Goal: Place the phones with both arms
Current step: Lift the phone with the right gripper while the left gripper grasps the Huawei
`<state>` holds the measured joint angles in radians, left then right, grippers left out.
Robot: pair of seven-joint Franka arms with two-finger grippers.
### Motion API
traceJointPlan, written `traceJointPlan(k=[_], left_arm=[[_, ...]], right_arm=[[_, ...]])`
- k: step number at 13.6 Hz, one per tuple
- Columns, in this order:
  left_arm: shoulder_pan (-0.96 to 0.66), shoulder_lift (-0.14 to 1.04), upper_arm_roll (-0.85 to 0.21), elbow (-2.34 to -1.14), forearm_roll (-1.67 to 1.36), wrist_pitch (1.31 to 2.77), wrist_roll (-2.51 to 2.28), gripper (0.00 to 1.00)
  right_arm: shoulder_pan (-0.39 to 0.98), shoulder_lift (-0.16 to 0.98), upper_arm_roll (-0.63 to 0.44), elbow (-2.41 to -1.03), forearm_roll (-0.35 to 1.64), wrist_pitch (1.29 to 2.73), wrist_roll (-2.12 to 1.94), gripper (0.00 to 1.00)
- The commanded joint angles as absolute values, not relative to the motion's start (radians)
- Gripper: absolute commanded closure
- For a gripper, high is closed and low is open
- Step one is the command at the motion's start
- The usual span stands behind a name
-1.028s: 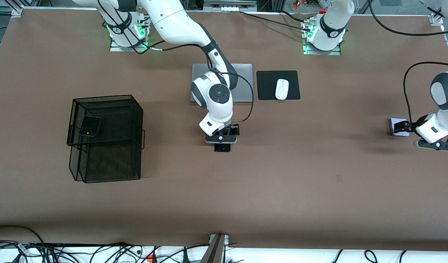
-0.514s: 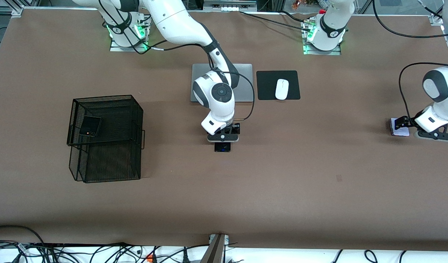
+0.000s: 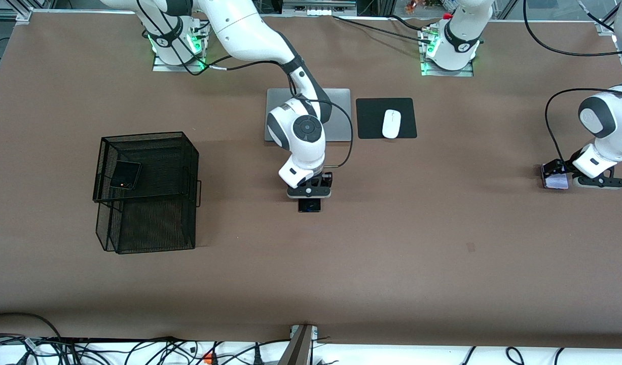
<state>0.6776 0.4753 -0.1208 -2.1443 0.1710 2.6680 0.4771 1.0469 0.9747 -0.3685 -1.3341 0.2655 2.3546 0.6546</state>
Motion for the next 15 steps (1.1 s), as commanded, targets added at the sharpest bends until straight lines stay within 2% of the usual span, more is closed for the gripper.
traceJointPlan(k=[1,3,9,15], left_arm=[[0.692,0.476,-0.138,-2.149,0.114,2.678,0.483,0.0],[0.692,0.477,-0.144,-2.149,0.11,2.678,0.483,0.0],[0.698,0.495,-0.144,-2.148,0.1,2.692,0.483,0.0],[0.704,0.514,-0.144,-2.148,0.1,2.712,0.485,0.0]], right_arm=[[1.049,0.968,-0.374,-1.322,0.244,2.326,0.647,1.0],[1.049,0.953,-0.406,-1.309,0.235,2.245,0.643,1.0],[0.996,0.714,-0.572,-1.342,0.245,1.93,0.393,1.0],[0.934,0.442,-0.734,-1.633,0.27,1.913,0.076,1.0]])
